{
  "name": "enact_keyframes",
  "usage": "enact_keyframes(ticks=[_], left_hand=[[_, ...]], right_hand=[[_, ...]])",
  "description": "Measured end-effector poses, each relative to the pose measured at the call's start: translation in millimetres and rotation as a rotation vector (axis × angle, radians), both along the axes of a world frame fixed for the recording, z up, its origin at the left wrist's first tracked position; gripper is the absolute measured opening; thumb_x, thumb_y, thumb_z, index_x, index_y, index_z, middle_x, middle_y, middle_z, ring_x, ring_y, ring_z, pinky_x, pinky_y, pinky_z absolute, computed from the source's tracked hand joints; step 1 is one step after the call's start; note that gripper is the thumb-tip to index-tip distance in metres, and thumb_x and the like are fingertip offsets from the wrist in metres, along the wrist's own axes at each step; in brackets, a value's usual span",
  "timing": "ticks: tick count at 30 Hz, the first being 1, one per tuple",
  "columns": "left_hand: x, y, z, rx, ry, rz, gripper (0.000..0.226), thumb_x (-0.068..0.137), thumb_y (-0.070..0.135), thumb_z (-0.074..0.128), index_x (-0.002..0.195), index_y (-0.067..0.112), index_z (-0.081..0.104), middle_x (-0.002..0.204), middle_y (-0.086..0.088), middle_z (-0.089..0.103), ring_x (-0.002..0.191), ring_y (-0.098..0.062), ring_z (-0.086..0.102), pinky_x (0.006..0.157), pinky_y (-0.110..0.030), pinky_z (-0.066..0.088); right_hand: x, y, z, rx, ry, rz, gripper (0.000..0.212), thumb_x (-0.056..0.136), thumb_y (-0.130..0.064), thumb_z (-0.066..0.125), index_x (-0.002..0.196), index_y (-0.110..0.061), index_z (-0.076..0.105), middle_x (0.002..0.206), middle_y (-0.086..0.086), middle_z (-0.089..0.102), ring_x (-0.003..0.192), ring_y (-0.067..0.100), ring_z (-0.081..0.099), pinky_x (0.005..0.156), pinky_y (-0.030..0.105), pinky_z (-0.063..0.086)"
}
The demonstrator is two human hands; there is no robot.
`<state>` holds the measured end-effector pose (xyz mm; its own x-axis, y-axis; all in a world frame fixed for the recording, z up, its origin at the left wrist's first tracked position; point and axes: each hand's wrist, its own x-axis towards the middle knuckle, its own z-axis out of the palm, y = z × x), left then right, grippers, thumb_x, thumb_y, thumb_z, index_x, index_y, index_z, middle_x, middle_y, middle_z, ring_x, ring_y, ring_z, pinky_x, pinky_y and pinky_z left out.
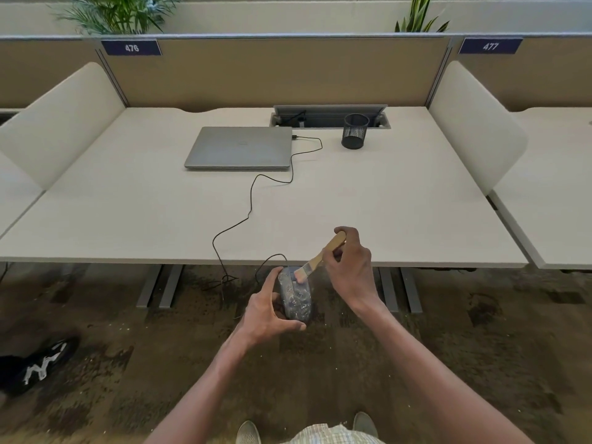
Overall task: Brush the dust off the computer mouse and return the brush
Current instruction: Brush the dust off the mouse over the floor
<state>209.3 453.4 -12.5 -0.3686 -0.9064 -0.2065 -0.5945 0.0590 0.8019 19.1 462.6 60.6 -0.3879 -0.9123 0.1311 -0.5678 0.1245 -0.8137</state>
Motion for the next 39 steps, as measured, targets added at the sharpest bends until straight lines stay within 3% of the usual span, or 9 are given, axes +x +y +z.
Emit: enact_keyframes(ticks=[7,11,18,21,24,32,36,39], left_hand=[[2,0,2,-0.001,-0.006,0.006,0.127,0.057,0.033,0.096,0.154,0.03,0.015,0.136,-0.012,0.06,0.121,-0.022,0.061,0.105,-0.04,0.048],[1,-2,3,-0.006,-0.007,0.009,0.131,0.053,0.036,0.096,0.155,0.031,0.014,0.132,-0.011,0.064,0.118,-0.021,0.063,0.103,-0.043,0.051],[0,-1,4,-0.017,-0.01,-0.001,0.13,0.054,0.032,0.097,0.155,0.029,0.014,0.132,-0.012,0.064,0.116,-0.022,0.065,0.101,-0.044,0.052],[-2,0,3,-0.017,-0.013,0.01,0.132,0.053,0.036,0.097,0.155,0.033,0.014,0.131,-0.012,0.064,0.112,-0.024,0.066,0.098,-0.047,0.055],[-4,-1,2,-0.007,-0.01,0.023,0.131,0.052,0.038,0.096,0.154,0.034,0.014,0.129,-0.011,0.066,0.109,-0.024,0.068,0.096,-0.046,0.056],[-3,-4,-1,-0.01,0.003,0.026,0.133,0.047,0.047,0.094,0.153,0.035,0.015,0.132,-0.012,0.064,0.116,-0.022,0.065,0.102,-0.045,0.052],[-5,-6,-2,-0.017,0.007,0.035,0.133,0.051,0.038,0.097,0.155,0.027,0.016,0.123,-0.009,0.069,0.105,-0.018,0.069,0.096,-0.038,0.056],[-7,-8,-1,-0.023,0.011,0.039,0.133,0.051,0.037,0.097,0.156,0.026,0.015,0.12,-0.009,0.07,0.103,-0.019,0.07,0.094,-0.042,0.057]], right_hand=[[-12,3,-5,0.016,0.022,-0.042,0.036,0.097,-0.012,0.06,0.131,-0.009,0.046,0.091,0.006,0.065,0.067,0.01,0.061,0.051,0.012,0.048],[-13,4,-4,-0.011,-0.051,-0.036,0.036,0.097,-0.013,0.061,0.13,-0.012,0.046,0.09,0.004,0.066,0.071,0.004,0.062,0.056,0.007,0.049],[-12,16,-4,-0.028,0.011,-0.044,0.033,0.098,-0.013,0.06,0.128,-0.012,0.046,0.084,0.003,0.066,0.072,0.021,0.068,0.062,0.035,0.059],[-7,17,1,-0.063,-0.04,-0.036,0.035,0.096,-0.012,0.064,0.127,-0.012,0.048,0.077,-0.013,0.061,0.069,0.004,0.066,0.06,0.019,0.058],[2,20,3,-0.077,-0.063,-0.016,0.037,0.094,-0.013,0.066,0.128,-0.013,0.049,0.08,-0.008,0.065,0.07,0.001,0.066,0.058,0.008,0.051],[8,28,-1,-0.071,0.055,0.027,0.041,0.095,-0.014,0.066,0.13,-0.013,0.045,0.084,0.003,0.068,0.07,0.017,0.071,0.063,0.033,0.062],[12,27,2,-0.104,0.039,0.03,0.039,0.095,-0.013,0.066,0.128,-0.013,0.045,0.084,0.004,0.071,0.069,0.014,0.071,0.066,0.026,0.061],[16,28,0,-0.089,0.047,0.057,0.041,0.095,-0.015,0.066,0.129,-0.016,0.043,0.085,0.004,0.069,0.069,0.013,0.07,0.065,0.028,0.061]])
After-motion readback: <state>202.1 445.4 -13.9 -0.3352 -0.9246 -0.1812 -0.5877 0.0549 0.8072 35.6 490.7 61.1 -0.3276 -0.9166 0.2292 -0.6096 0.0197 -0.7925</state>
